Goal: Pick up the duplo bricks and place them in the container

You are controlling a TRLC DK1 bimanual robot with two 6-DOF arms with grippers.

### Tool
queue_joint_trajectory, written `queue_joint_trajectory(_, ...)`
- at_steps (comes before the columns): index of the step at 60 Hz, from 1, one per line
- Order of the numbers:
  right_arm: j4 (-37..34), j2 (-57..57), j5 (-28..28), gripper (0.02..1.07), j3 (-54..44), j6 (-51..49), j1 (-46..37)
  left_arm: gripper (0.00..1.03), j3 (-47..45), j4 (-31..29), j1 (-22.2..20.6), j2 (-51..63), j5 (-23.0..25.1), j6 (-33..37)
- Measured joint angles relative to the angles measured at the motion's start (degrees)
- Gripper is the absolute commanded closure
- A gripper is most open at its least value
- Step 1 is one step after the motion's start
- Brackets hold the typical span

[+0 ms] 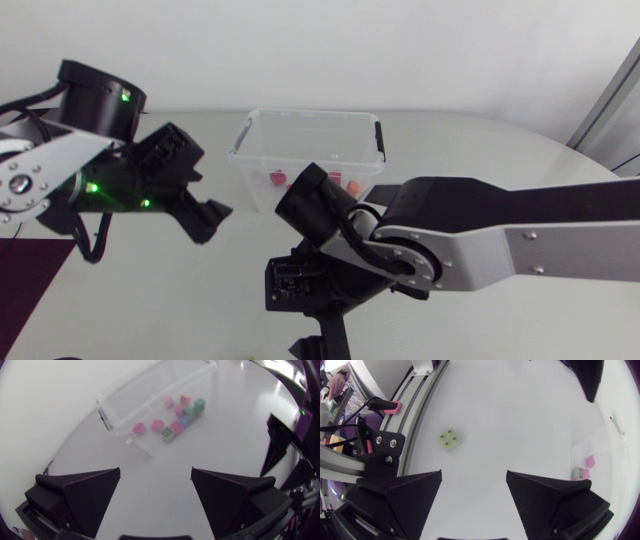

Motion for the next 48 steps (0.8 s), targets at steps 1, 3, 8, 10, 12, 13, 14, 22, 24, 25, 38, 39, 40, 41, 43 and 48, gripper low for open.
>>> queue_joint_trajectory(1, -0.15, -0.02, 0.13, 0.14, -0.09, 0.0, 0.0, 0.04, -0.74, -1.01, -0.72, -0.59, 0.02, -0.02)
queue_joint_trajectory(3, -0.68, -0.35, 0.2, 0.14, -0.39, -0.04, -0.09, 0.04, -1.99, -3.19, -2.32, -1.75, 0.02, -0.09)
queue_joint_trajectory(8, -1.95, -3.58, 0.39, 0.14, -2.64, -0.22, -1.62, 0.05, -2.91, -9.42, -5.66, -2.97, 0.0, -1.62)
queue_joint_trajectory(10, -2.36, -5.35, 0.42, 0.14, -3.45, -0.22, -2.84, 0.05, -2.91, -11.45, -6.69, -3.08, 0.02, -2.16)
queue_joint_trajectory(12, -2.86, -7.13, 0.42, 0.14, -4.07, -0.22, -4.33, 0.05, -2.91, -13.16, -7.63, -3.08, 0.0, -3.13)
queue_joint_trajectory(13, -2.99, -8.57, 0.44, 0.14, -4.48, -0.22, -5.64, 0.05, -2.91, -14.51, -8.55, -3.08, -0.02, -3.58)
queue_joint_trajectory(14, -2.99, -9.46, 0.48, 0.14, -4.7, -0.22, -6.4, 0.06, -2.93, -15.21, -9.01, -3.06, 0.0, -3.96)
queue_joint_trajectory(22, -2.89, -15.58, 0.7, 0.14, -5.81, -0.17, -12.87, 0.06, -2.93, -19.91, -12.94, -1.44, 0.0, -5.86)
queue_joint_trajectory(24, -2.75, -17.05, 0.81, 0.14, -6.08, -0.17, -14.4, 0.06, -2.93, -20.7, -13.97, -0.72, 0.0, -6.25)
queue_joint_trajectory(25, -2.62, -17.68, 0.83, 0.14, -6.25, -0.15, -15.08, 0.06, -2.93, -21.09, -14.51, -0.33, 0.0, -6.38)
queue_joint_trajectory(38, -1.18, -24.06, 0.87, 0.14, -9.29, 0.31, -19.93, 0.05, -0.15, -30.62, -19.41, 9.16, 3.5, -7.56)
queue_joint_trajectory(39, -1.16, -24.44, 0.92, 0.14, -9.57, 0.33, -19.93, 0.05, 0.24, -31.01, -19.69, 9.92, 3.85, -7.58)
queue_joint_trajectory(40, -1.18, -24.72, 1.01, 0.14, -9.73, 0.39, -19.93, 0.05, 0.79, -31.58, -20.11, 10.75, 4.2, -7.74)
queue_joint_trajectory(41, -1.2, -25.03, 1.05, 0.14, -9.92, 0.46, -19.93, 0.05, 1.14, -31.98, -20.39, 11.3, 4.37, -7.87)
queue_joint_trajectory(43, -1.2, -25.81, 1.05, 0.14, -10.36, 0.48, -19.93, 0.05, 2.73, -33.48, -21.64, 13.73, 4.79, -8.68)
queue_joint_trajectory(48, -1.2, -27.08, 1.07, 0.14, -10.64, 0.7, -20.26, 0.05, 5.9, -35.15, -24.3, 19.37, 5.2, -10.19)
